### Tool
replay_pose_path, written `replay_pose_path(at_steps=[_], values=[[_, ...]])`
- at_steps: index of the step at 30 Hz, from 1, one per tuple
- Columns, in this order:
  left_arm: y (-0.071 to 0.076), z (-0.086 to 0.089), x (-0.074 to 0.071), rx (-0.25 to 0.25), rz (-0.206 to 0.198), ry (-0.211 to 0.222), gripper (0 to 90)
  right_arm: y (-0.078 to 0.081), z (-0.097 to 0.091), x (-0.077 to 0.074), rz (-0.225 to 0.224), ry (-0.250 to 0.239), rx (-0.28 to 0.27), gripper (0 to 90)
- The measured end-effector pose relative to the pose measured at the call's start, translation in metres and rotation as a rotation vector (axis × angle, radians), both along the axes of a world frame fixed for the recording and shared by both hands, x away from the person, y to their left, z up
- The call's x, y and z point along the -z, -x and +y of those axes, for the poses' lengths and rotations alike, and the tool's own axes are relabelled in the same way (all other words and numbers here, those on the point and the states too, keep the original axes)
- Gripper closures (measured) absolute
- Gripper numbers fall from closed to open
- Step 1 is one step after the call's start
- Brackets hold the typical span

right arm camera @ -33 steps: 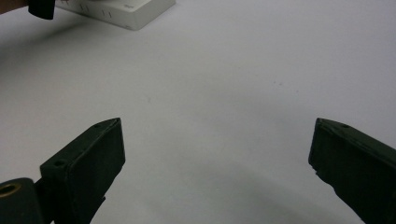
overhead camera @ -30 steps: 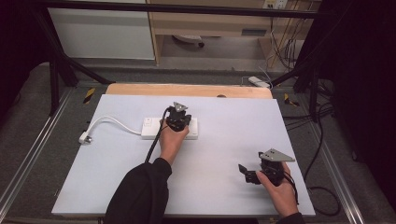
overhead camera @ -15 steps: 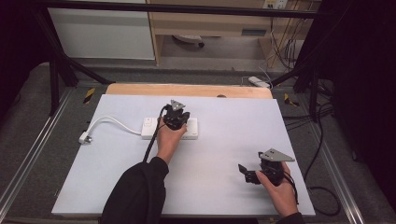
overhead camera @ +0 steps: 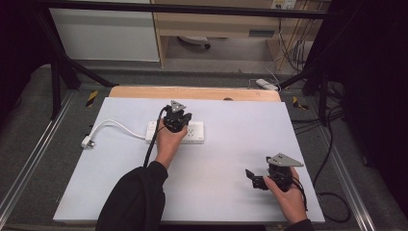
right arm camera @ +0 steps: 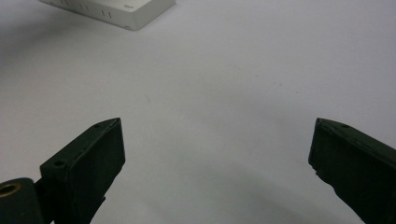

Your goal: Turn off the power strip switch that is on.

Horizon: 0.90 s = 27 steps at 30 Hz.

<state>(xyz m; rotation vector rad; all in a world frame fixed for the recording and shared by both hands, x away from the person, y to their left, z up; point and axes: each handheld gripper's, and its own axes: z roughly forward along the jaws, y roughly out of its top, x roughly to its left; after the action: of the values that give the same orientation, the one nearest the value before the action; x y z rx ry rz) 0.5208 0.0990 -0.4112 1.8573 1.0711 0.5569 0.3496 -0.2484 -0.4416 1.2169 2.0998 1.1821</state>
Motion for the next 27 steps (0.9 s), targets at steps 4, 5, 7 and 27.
replay_pose_path(at_steps=[4,5,7,27], values=[[0.001,0.004,-0.003,0.003,-0.009,-0.001,90.0,0.000,0.000,0.000,0.001,0.001,0.000,4.1],[0.002,0.005,-0.004,0.001,-0.002,0.003,90.0,0.000,0.000,0.000,0.001,0.001,0.000,4.1],[0.002,0.007,-0.006,0.000,-0.011,0.002,90.0,0.000,0.000,0.000,0.001,0.000,0.000,4.1],[0.011,0.024,-0.024,-0.018,-0.076,0.038,62.9,-0.001,-0.001,0.001,0.006,0.004,0.004,4.1]])
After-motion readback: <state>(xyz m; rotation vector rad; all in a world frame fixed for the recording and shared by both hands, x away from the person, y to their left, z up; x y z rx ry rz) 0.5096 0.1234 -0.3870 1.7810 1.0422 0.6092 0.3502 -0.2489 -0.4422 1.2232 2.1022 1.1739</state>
